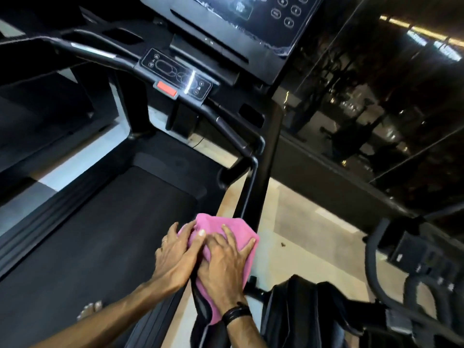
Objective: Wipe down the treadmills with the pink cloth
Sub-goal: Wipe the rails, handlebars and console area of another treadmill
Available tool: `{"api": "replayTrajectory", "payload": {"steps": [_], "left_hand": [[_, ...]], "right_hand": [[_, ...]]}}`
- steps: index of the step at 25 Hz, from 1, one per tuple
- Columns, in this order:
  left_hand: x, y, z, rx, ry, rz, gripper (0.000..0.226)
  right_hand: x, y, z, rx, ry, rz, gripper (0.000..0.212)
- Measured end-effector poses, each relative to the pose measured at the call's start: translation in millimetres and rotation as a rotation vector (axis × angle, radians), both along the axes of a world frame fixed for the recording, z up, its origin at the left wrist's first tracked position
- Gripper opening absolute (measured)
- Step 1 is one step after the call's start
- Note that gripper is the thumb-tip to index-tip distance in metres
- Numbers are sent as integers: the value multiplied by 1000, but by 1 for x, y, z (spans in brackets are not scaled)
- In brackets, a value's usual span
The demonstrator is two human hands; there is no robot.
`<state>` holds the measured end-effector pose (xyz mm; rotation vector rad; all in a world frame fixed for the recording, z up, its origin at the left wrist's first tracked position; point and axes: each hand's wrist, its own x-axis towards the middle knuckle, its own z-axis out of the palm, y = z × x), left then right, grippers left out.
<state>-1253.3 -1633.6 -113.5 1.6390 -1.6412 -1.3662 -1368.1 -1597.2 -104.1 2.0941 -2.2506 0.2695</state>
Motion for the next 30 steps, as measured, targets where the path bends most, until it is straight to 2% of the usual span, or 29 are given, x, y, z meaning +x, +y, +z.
{"api": "replayTrajectory", "payload": {"steps": [2, 4, 6, 11, 14, 17, 19, 21, 23, 27, 30], "left_hand": [[-8, -23, -1, -3, 12, 3, 95], [-16, -44, 2, 6, 43, -8, 95], [-19, -72, 0, 25, 96, -27, 92], [-32, -147, -11, 50, 211, -62, 96], [-38, -181, -20, 102, 246, -100, 98], [-46, -205, -36, 143, 263, -146, 97], [-53, -216, -48, 173, 295, -171, 97], [-57, -224, -58, 193, 344, -175, 99], [-61, -233, -71, 213, 383, -157, 92], [-62, -246, -91, 216, 404, -124, 80], [-61, -248, -102, 237, 383, -92, 79]], "right_hand": [[-18, -34, 10, 39, -1, -24, 44], [-30, -65, 26, 202, 15, -51, 58], [-43, -99, 33, 287, 90, -55, 52], [-56, -169, 30, 445, 445, -109, 40], [-48, -185, 15, 623, 735, -87, 51], [-56, -209, 0, 770, 857, -7, 57], [-75, -238, -18, 785, 904, -32, 57], [-95, -264, -36, 698, 846, -123, 54], [-105, -291, -51, 698, 801, -181, 52], [-120, -340, -53, 692, 902, -173, 50], [-117, -344, -51, 827, 986, -134, 46]]}}
